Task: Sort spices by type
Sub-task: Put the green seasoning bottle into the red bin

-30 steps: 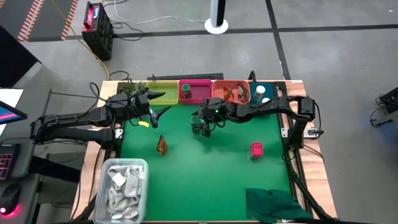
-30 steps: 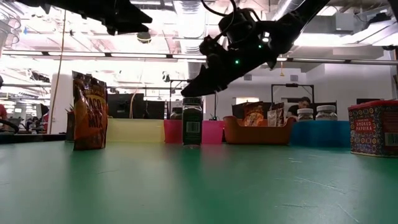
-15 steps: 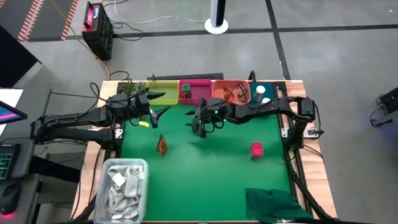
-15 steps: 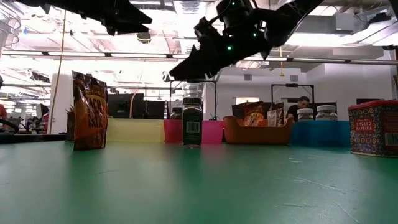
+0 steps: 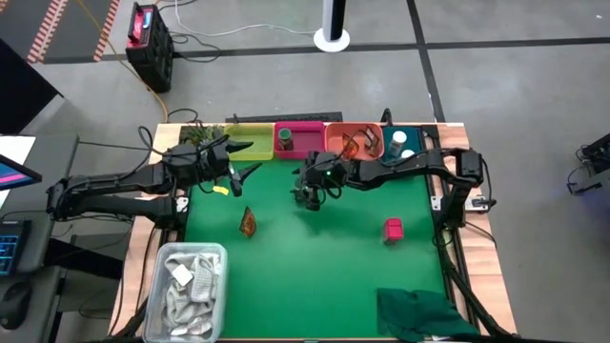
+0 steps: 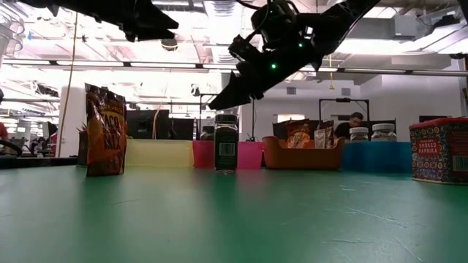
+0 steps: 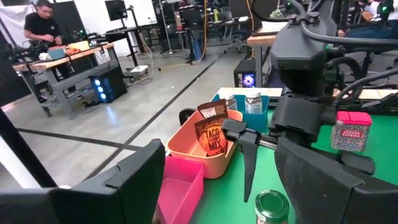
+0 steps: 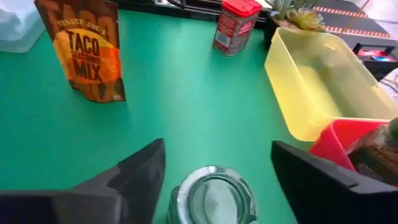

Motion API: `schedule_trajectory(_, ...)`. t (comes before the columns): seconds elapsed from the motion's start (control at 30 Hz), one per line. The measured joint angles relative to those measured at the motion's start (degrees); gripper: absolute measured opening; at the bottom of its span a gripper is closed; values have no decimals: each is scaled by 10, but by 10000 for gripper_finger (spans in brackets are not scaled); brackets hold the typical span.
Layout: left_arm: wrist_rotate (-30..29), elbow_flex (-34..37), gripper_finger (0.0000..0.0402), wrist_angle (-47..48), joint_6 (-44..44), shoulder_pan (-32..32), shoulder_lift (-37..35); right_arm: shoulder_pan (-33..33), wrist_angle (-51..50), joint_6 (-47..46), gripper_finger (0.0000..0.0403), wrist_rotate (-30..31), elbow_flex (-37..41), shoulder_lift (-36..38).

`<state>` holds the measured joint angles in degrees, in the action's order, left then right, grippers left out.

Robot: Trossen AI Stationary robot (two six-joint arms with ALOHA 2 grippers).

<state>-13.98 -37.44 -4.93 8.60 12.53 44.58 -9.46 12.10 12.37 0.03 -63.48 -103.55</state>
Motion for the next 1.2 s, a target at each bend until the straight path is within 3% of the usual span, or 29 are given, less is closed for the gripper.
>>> schedule_trajectory(0.13,0,0,290,2,0,0,0,2,-1,1,379,1,0,0)
schedule_trajectory(0.23,-3,0,290,5,0,0,0,1,-1,-5,395,2,0,0)
schedule_trajectory(0.57,-5,0,290,4,0,0,0,-4,-137,-40,359,1,-54,0)
schedule_trajectory(0.97,-6,-1,290,7,-1,0,-1,-11,-385,-27,330,-35,-226,-74)
schedule_trajectory(1.2,-78,-1,290,76,-11,3,-42,-7,-477,12,333,-37,-312,-142)
